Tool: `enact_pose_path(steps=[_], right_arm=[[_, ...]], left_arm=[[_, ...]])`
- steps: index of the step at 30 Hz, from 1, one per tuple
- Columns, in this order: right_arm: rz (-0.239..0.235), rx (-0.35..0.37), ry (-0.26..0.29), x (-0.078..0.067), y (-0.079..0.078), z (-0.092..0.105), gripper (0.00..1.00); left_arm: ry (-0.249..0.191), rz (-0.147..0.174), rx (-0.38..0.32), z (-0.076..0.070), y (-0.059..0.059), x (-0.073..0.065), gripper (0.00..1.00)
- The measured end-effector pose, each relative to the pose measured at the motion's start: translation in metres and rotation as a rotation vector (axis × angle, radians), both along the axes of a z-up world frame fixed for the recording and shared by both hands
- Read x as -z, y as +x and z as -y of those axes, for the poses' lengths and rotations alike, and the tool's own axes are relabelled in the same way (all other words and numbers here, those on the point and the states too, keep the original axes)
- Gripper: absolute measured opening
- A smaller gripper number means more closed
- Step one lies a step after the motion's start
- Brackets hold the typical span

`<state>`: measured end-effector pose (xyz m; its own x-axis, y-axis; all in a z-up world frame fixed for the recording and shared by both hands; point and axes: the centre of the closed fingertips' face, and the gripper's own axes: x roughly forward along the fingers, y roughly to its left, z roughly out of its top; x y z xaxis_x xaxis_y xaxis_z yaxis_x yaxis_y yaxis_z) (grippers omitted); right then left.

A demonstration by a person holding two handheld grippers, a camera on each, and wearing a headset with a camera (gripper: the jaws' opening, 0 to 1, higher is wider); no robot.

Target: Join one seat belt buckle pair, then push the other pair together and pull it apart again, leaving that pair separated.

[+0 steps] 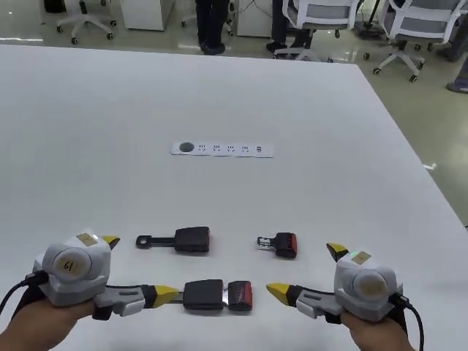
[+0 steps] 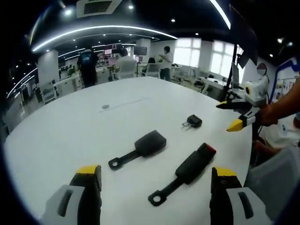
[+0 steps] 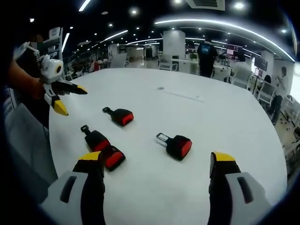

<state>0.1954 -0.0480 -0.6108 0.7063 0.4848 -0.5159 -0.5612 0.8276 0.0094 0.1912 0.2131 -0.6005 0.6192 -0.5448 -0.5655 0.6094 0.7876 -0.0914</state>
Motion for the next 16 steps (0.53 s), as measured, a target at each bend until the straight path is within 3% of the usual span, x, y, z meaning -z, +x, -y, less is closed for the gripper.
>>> enact_pose_path(steps=[3, 10, 16], right_arm=[[0.006, -0.008, -0.014, -0.002, -0.009, -0.002, 0.95], [0.019, -0.008, -0.008, -0.009, -0.029, -0.006, 0.97], [0.015, 0.012, -0.005, -0.009, -0.051, -0.008, 0.99]], left_arm=[[-0.008, 0.005, -0.012, 0.000, -0.008, -0.002, 1.00], [-0.010, 0.026, -0.071, -0.025, -0.022, -0.007, 1.00], [0.012, 0.044, -0.078, -0.039, -0.040, -0.011, 1.00]])
